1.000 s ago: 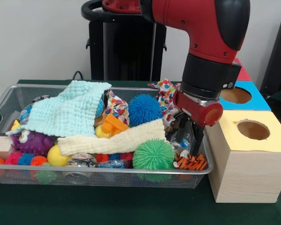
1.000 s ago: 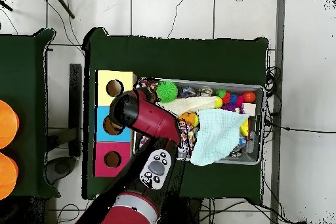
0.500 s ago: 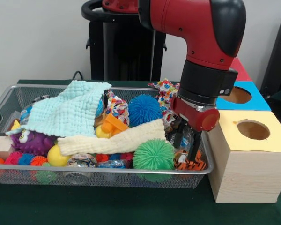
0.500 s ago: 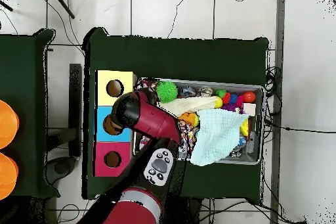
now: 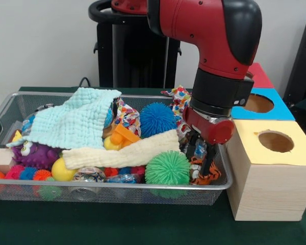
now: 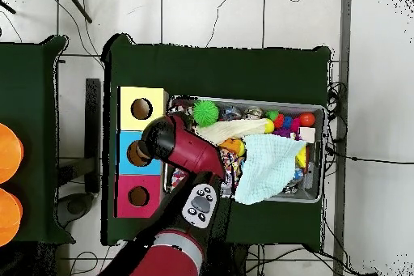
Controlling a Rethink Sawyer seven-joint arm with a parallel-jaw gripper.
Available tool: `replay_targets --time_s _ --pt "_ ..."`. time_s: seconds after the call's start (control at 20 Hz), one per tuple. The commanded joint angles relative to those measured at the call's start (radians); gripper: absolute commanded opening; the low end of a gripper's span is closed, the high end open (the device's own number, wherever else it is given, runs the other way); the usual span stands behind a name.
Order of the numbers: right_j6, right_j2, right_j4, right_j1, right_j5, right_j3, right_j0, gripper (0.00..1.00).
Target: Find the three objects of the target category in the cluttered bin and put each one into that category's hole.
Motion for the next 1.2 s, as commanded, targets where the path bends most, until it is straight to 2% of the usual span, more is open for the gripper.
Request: replay_targets --time_s 0.05,0.3,0.35,0.65,0.9,1.2 --pt "0.227 0.122 0.058 0.052 -0.037 0.054 -0.021 1.00" --pt "0.222 0.102 0.068 0.069 -0.004 0.008 -0.007 1.00" --pt "0.215 0.092 0.069 0.076 0.000 -0.002 0.001 0.00" --pt "0.224 0.027 0.086 0.094 0.033 -0.024 0.046 0.00" --pt "0.216 0.040 0.097 0.079 0.045 -0.012 0.034 0.00" --pt "0.212 0.005 0.094 0.042 0.098 -0.002 0.047 0.00"
